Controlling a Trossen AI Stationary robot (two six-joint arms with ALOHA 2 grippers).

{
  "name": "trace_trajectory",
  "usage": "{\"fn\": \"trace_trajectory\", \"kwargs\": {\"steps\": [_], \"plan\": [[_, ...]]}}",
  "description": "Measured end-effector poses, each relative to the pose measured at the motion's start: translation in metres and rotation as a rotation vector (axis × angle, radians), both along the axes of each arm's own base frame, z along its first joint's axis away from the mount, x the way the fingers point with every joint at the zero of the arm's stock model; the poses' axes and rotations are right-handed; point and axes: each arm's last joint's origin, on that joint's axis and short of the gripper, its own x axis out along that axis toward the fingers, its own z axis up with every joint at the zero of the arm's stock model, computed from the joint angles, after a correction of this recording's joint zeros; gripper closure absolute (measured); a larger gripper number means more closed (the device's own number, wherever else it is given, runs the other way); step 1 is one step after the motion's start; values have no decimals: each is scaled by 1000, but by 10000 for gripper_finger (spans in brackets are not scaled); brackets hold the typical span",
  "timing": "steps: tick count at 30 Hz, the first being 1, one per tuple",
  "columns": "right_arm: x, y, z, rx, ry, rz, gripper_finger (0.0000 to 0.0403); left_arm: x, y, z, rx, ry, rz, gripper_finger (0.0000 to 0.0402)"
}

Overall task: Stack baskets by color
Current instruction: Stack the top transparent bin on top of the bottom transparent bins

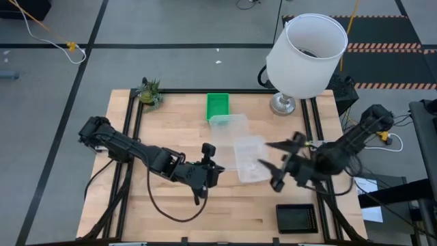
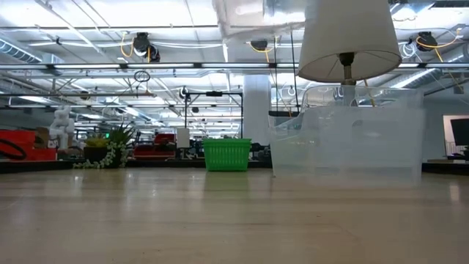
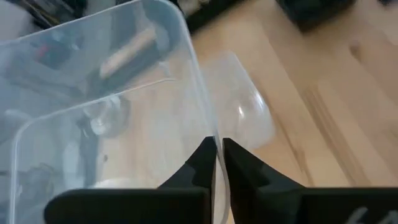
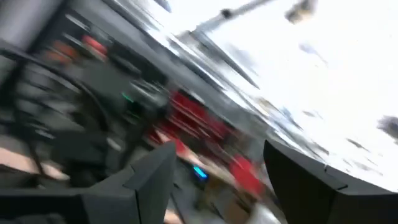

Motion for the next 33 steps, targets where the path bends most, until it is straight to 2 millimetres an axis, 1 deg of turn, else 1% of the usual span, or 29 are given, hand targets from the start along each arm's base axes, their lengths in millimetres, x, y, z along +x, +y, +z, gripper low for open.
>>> {"fn": "trace_trajectory", "kwargs": {"steps": [1, 3, 6, 9, 12, 15, 17, 18, 21, 23, 26, 28, 30, 33], "plan": [[7, -5, -2, -17, -7, 66, 166, -2, 1, -1, 3, 23, 2, 379], [22, -19, -8, 11, 5, 179, 169, -4, 2, -2, -10, 33, 16, 379], [39, -41, -16, 135, 36, 311, 182, -6, 5, -4, -12, 65, 38, 379], [50, -56, -27, 306, 102, 367, 197, -8, 5, -6, -27, 93, 55, 378], [54, -62, -39, 475, 220, 435, 209, -10, 6, -8, -40, 113, 73, 378], [51, -61, -54, 643, 362, 422, 218, -10, 6, -9, -56, 113, 87, 378], [44, -58, -63, 709, 474, 398, 221, -10, 6, -9, -60, 112, 89, 378], [40, -58, -67, 721, 538, 379, 223, -10, 6, -9, -63, 112, 89, 378], [21, -55, -78, 681, 730, 337, 228, -9, 5, -9, -89, 116, 73, 378], [9, -55, -78, 660, 786, 326, 234, -8, 6, -8, -104, 109, 70, 378], [-2, -55, -72, 640, 783, 349, 248, -5, 7, -6, -126, 90, 62, 378], [-4, -52, -67, 594, 777, 376, 257, -4, 9, -6, -143, 91, 52, 378], [-4, -49, -62, 537, 784, 373, 265, -3, 11, -6, -162, 94, 42, 378], [3, -45, -42, 446, 790, 317, 272, -1, 15, -6, -189, 104, 37, 378]]}}
